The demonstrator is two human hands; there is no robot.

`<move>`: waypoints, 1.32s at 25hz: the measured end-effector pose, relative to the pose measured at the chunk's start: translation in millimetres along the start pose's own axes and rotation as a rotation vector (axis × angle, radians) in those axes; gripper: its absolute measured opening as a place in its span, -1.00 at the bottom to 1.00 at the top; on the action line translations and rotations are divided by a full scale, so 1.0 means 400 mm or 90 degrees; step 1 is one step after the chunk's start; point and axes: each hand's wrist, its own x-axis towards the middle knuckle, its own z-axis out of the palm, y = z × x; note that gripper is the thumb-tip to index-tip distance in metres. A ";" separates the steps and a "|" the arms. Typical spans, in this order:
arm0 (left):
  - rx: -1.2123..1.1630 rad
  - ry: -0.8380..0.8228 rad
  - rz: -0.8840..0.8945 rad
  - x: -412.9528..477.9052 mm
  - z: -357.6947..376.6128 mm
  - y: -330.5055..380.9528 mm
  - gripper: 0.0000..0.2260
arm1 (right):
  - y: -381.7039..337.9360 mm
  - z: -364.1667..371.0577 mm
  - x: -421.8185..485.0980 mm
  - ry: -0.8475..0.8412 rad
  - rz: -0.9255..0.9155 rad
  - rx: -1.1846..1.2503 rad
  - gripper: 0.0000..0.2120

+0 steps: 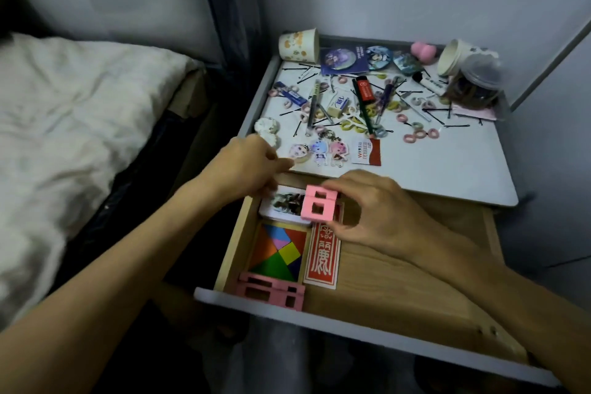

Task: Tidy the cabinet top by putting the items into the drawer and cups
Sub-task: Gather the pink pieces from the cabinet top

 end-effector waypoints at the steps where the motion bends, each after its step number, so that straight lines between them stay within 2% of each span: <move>1: 0.190 0.080 -0.019 0.000 -0.004 -0.034 -0.65 | -0.011 0.035 -0.002 -0.042 -0.017 0.015 -0.46; 2: 0.320 0.120 -0.043 -0.003 -0.003 -0.065 -0.63 | -0.024 0.078 -0.004 -0.085 -0.033 0.026 -0.47; 4: 0.384 0.086 -0.096 -0.005 0.013 -0.106 -0.69 | -0.044 0.167 -0.006 -0.166 -0.051 0.040 -0.53; 7: 0.343 -0.001 -0.099 0.021 0.049 -0.132 -0.82 | -0.057 0.263 0.004 -0.255 -0.053 0.055 -0.62; 10: 0.291 -0.026 -0.095 0.051 0.074 -0.147 -0.87 | -0.068 0.313 0.020 -0.319 -0.053 0.048 -0.67; 18: 0.358 -0.050 -0.015 0.063 0.074 -0.151 -0.71 | -0.087 0.359 0.032 -0.380 -0.191 -0.098 -0.59; 30: 0.366 -0.060 0.004 0.068 0.073 -0.153 -0.70 | -0.082 0.378 0.042 -0.346 -0.119 -0.006 -0.59; 33: 0.360 -0.064 -0.001 0.076 0.079 -0.159 -0.76 | -0.086 0.390 0.046 -0.339 -0.111 0.017 -0.64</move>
